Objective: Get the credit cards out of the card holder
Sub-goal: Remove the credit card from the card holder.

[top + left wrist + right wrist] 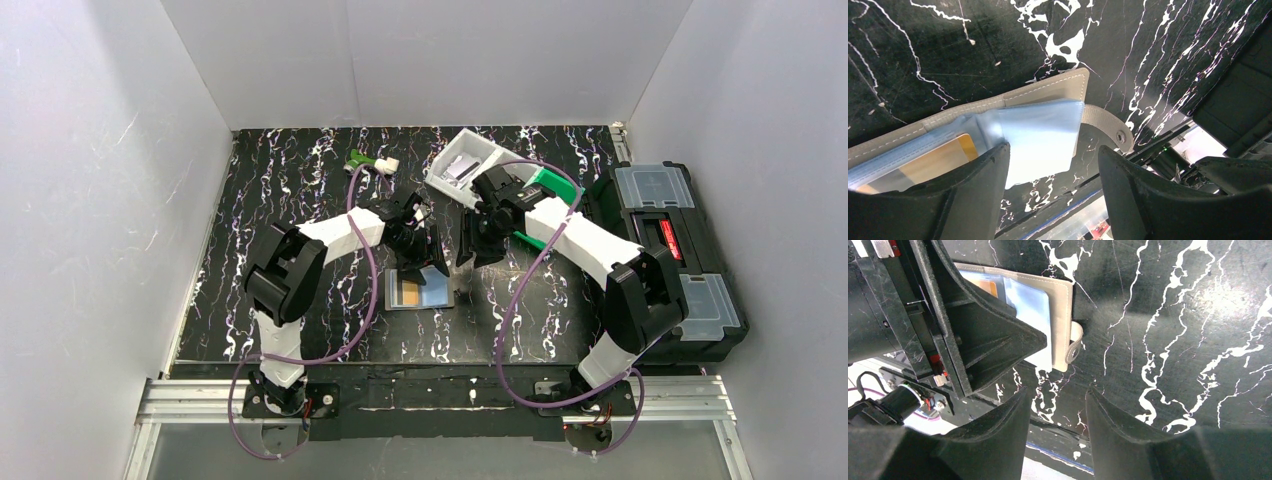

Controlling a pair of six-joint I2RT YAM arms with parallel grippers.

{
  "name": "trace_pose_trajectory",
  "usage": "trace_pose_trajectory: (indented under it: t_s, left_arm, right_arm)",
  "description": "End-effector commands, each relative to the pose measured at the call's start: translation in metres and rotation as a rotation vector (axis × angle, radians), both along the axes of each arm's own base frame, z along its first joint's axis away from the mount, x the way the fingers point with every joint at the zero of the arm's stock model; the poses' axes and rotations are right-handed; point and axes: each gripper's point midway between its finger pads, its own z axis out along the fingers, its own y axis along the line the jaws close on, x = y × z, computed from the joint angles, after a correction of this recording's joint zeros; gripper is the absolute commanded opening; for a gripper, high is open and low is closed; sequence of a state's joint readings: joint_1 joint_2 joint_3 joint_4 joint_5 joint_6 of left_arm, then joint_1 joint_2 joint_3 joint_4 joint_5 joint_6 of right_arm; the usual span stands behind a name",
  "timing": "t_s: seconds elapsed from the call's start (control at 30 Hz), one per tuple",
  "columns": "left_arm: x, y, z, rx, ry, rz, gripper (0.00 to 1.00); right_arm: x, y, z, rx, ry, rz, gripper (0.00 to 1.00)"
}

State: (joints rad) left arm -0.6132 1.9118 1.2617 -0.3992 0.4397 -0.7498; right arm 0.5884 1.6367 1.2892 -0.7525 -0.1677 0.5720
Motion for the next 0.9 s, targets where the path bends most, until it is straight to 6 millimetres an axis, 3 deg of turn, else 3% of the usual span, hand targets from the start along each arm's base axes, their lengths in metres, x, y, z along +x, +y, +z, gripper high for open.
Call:
trace_pose_trajectory:
  t_s: [0.0,0.23,0.43,0.63,0.87]
  left_arm:
    - [0.004,0.002,0.034,-0.003,-0.076,-0.012,0.64]
    - [0.005,0.022,0.047,0.066,-0.13,-0.001,0.61]
    - [0.007,0.062,0.054,0.175,-0.164,0.038,0.53]
    - [-0.002,0.097,0.042,0.248,-0.135,0.06,0.37]
    - [-0.012,0.106,0.019,0.288,-0.079,0.042,0.14]
  right_arm:
    - [0.003,0.009,0.013,0.06,-0.02,0.006,0.52]
    - [-0.002,0.027,0.024,0.126,-0.011,0.028,0.52]
    - [-0.01,0.052,0.031,0.186,0.007,0.069,0.52]
    - [-0.011,0.08,0.021,0.25,0.07,0.095,0.49]
    - [-0.008,0.106,-0.001,0.302,0.156,0.12,0.47]
